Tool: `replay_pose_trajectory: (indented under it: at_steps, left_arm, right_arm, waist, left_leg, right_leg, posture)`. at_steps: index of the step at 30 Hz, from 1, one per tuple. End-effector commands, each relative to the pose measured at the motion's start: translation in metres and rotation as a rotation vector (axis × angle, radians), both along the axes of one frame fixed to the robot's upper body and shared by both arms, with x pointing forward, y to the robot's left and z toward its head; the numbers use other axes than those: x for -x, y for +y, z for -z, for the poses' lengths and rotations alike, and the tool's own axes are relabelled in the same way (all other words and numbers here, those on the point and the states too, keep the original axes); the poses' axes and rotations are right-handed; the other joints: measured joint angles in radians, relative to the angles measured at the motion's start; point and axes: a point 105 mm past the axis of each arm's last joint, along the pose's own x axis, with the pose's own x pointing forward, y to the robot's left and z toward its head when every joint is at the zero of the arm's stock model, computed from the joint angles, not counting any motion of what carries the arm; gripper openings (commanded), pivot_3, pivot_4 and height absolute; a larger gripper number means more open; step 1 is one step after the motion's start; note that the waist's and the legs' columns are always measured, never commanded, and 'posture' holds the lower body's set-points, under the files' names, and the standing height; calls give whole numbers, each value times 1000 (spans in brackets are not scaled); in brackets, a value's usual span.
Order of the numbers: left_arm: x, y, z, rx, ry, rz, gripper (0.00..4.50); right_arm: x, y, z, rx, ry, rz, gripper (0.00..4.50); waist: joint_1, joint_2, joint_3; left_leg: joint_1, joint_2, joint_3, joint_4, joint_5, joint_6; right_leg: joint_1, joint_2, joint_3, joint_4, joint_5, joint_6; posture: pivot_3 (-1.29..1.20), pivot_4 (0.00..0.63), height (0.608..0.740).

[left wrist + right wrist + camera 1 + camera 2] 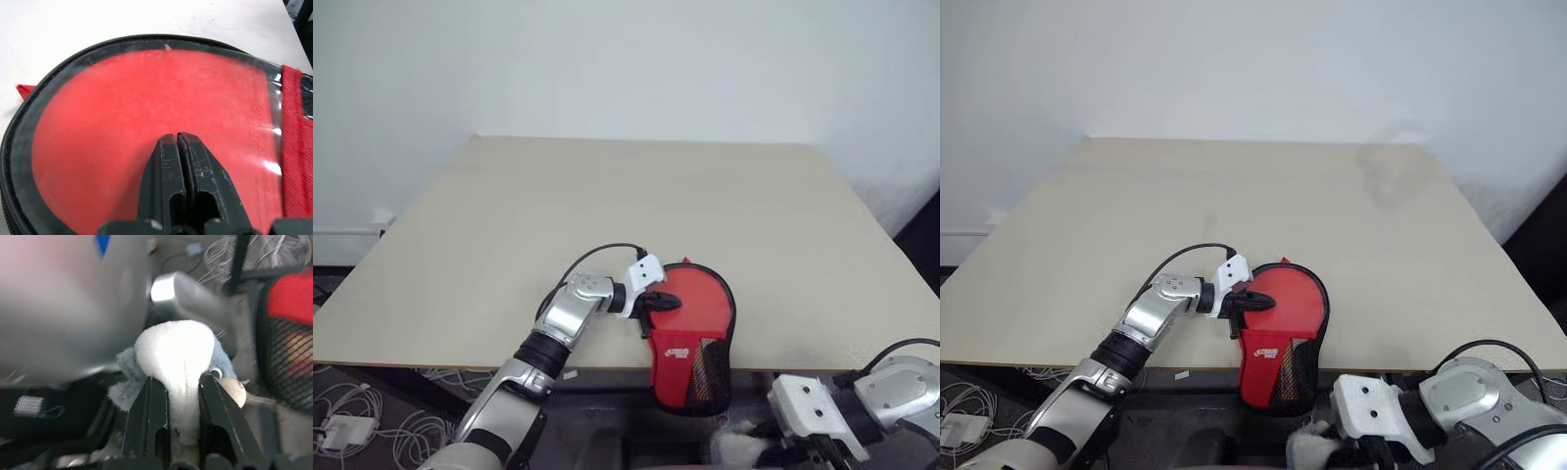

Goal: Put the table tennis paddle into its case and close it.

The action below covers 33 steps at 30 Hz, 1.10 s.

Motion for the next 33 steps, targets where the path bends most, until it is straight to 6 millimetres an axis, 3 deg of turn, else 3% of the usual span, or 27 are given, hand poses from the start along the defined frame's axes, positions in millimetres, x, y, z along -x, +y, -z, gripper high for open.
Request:
replay_pose_trajectory:
  at_steps: [1,8,12,14,17,21,28,31,33]
  left_arm:
    - [2,2,16,-63,19,-10,0]
    - [3,3,15,-29,17,-26,0]
    - [0,5,5,11,-16,-66,0]
    - [-3,8,-4,40,-33,-102,0]
    - [-12,19,-23,84,-77,-189,555]
    - [-18,44,-53,151,-141,-317,1929]
    - [-16,123,-124,319,-280,-598,4414]
    - [-10,168,-141,309,-365,-764,4467]
    - [2,203,-134,270,-361,-901,4467]
  right_arm:
    - [-12,-3,-7,6,-79,6,598]
    - [-26,-8,-41,-57,-20,-10,3059]
    - [-61,-5,-72,-177,-74,76,4477]
    - [-86,-3,-86,-240,-119,153,4477]
    - [-135,-5,-103,-352,-180,342,4500]
    - [-179,-6,-103,-406,-231,524,4500]
    - [-209,9,-82,-418,-233,636,4500]
    - [-215,17,-72,-418,-207,650,4500]
    - [-222,20,-64,-408,-194,656,4500]
  waist:
    - [3,0,0]
    - [11,0,0]
    - [9,0,0]
    - [10,-1,0]
    - [8,-1,0]
    - [12,-1,0]
    - [10,0,1]
    - [8,1,1]
    - [2,1,1]
  left_leg:
    - [0,0,0,0,0,0]
    - [0,0,0,1,0,1]
    - [0,0,0,0,0,1]
    - [0,0,0,0,0,1]
    - [-1,0,1,0,0,1]
    - [-3,0,1,-1,0,1]
    - [-5,0,2,-2,0,1]
    - [-4,0,2,-2,0,1]
    - [-4,1,2,-2,0,1]
  right_leg:
    - [0,0,0,0,0,0]
    - [2,0,0,0,1,-1]
    - [2,0,0,0,3,-4]
    - [2,0,0,0,3,-5]
    - [1,0,0,0,3,-5]
    - [-2,0,1,1,5,-3]
    - [-4,0,2,3,5,-3]
    - [-4,1,2,3,5,-3]
    - [-4,1,2,3,5,-3]
  posture:
    - [0,0,740]
    - [0,0,740]
    - [0,0,740]
    - [0,0,740]
    - [0,0,740]
    - [0,0,740]
    - [0,0,740]
    - [0,0,740]
    - [0,0,740]
